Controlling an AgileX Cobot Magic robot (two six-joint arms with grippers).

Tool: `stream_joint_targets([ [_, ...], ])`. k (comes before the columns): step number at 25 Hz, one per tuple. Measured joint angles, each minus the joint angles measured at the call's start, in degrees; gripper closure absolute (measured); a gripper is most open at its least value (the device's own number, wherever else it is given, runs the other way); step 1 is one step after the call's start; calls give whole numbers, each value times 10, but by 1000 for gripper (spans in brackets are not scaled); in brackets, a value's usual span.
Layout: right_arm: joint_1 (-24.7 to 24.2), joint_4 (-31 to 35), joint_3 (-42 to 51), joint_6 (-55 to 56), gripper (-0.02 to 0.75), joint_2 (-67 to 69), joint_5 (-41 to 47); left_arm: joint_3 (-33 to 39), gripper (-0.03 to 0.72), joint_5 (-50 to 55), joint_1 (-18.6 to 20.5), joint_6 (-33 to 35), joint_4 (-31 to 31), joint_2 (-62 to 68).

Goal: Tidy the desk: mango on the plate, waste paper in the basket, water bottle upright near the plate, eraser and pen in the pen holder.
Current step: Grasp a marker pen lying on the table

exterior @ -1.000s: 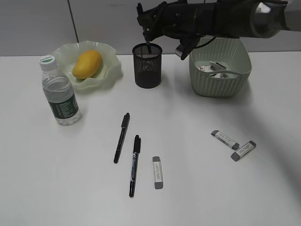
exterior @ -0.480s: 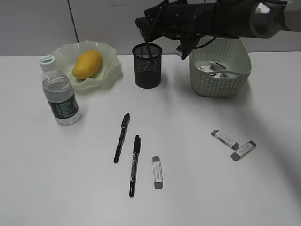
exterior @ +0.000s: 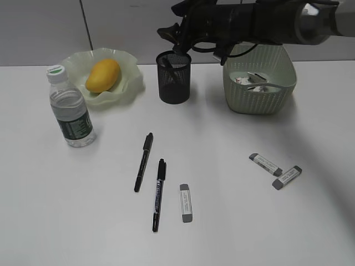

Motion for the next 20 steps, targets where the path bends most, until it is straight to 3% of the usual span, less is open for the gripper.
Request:
stream_joint_targets([
  [8, -8, 0, 0, -234, 265, -13, 38, 0, 169, 0, 0, 0, 0, 0],
  [15, -8, -2, -1, -547, 287, -50, 125, 0, 169, 0, 0, 0, 0, 0],
  [18, -8, -51, -2, -643, 288, -79, 161, 0, 169, 0, 0, 0, 0, 0],
  [20, -8, -138, -2, -673, 290, -103, 180, 0, 169, 0, 0, 0, 0, 0],
])
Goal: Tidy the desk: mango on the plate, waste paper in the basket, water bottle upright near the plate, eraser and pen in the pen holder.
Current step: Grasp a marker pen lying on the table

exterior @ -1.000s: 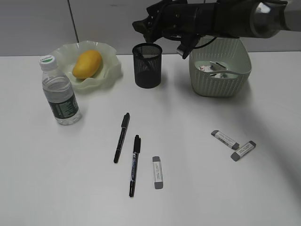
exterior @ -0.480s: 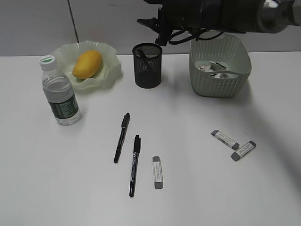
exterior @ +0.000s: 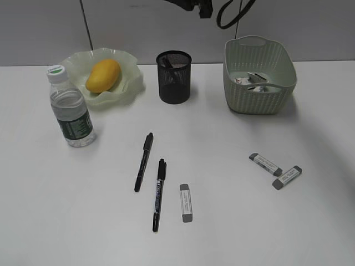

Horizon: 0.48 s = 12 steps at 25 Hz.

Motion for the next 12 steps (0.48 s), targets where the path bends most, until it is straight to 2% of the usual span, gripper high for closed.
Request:
stream_joint_targets([
  [7, 0, -369, 0, 14, 290, -97, 90, 0, 169, 0, 0, 0, 0, 0],
  [12, 0, -539, -1, 61, 290, -147, 176, 0, 173, 0, 0, 0, 0, 0],
])
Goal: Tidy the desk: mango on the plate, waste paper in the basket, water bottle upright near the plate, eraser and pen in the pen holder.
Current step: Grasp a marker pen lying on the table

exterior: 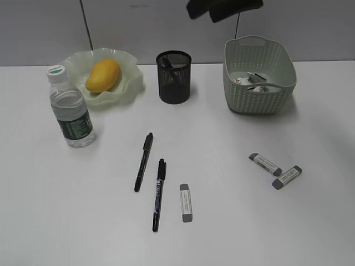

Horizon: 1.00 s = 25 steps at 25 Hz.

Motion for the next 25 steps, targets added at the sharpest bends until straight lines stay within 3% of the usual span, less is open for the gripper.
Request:
stream_joint_targets([
  [6, 0, -181, 0, 77, 290, -39, 100, 0, 174, 0, 0, 0, 0, 0],
  [12, 0, -314, 0, 156, 290, -88, 110, 0, 178, 0, 0, 0, 0, 0],
  [19, -15, -378, 14, 189, 290, -180, 111, 0, 179, 0, 0, 0, 0, 0],
  [25, -21, -392, 129, 202, 290, -286, 111, 0, 179, 0, 0, 0, 0, 0],
])
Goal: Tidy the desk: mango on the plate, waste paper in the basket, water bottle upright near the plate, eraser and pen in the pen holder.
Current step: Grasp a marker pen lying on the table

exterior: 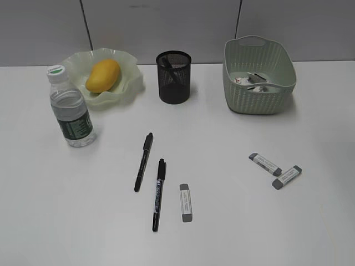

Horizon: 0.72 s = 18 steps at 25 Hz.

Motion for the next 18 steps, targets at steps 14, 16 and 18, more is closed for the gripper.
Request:
stream_joint_targets([
  [14, 1, 2, 370, 0, 290, -335, -77, 0, 180, 0, 0, 0, 0, 0],
  [16, 1, 2, 409, 0, 290, -369, -89, 0, 180, 0, 0, 0, 0, 0],
  [18, 1, 2, 440, 0, 290, -399, -99, 0, 180, 0, 0, 0, 0, 0],
])
